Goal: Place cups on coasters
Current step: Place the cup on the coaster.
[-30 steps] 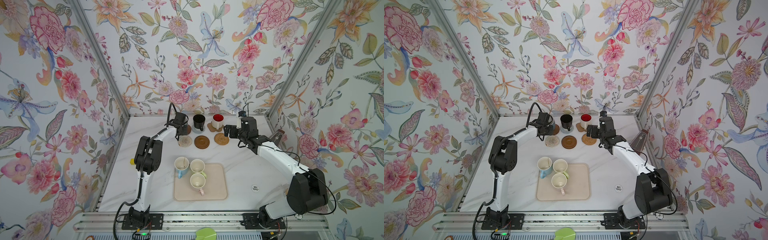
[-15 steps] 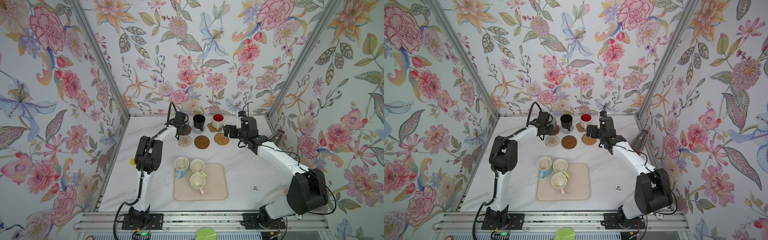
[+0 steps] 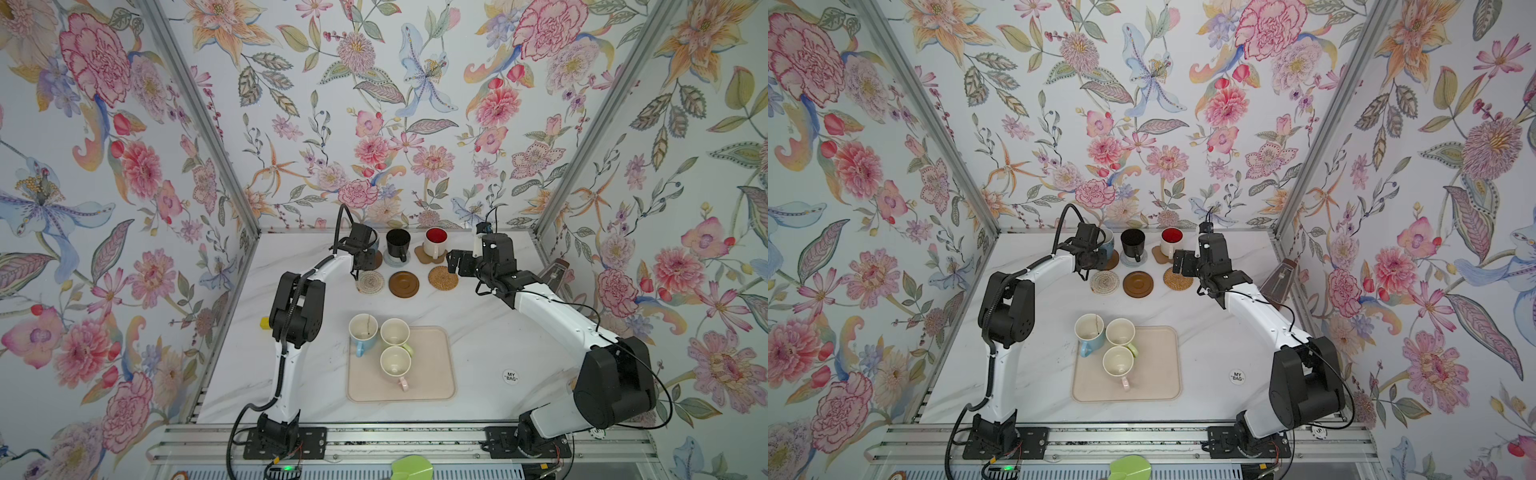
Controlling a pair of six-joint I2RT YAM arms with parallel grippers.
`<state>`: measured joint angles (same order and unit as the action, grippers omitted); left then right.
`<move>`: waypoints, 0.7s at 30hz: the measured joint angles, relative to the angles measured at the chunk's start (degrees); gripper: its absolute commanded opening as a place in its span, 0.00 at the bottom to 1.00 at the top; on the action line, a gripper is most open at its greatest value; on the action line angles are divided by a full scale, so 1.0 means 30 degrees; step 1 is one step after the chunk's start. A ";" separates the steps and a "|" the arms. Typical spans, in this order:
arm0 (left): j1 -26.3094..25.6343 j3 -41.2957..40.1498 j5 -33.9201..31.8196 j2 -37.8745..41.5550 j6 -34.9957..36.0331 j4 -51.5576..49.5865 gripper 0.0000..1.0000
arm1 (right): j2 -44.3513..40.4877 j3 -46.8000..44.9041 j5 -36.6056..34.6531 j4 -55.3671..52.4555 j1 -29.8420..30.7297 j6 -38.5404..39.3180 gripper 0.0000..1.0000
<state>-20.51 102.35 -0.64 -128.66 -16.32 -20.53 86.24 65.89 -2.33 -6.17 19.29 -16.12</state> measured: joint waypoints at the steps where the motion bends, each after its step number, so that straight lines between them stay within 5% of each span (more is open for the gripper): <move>1: 0.0000 0.0000 0.0000 0.0000 0.0000 0.0000 0.47 | 0.0000 0.0000 0.0000 0.0000 0.0000 -0.0007 0.99; 5: 0.0000 -0.0007 0.0007 0.0000 0.0000 0.0036 0.55 | 0.0000 0.0000 0.0000 0.0000 0.0000 -0.0007 0.99; 13: 0.0000 -0.0415 0.0015 0.0262 -0.0022 0.0401 0.93 | 0.0000 0.0000 0.0007 0.0000 0.0000 -0.0007 0.99; 21: 0.0000 -0.1355 0.0015 0.1676 0.0007 0.0612 0.99 | 0.0000 0.0000 0.0146 0.0000 0.0000 -0.0160 0.99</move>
<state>-20.51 98.28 -0.60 -123.63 -16.29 -18.70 86.24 65.89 -1.89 -6.17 19.29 -16.60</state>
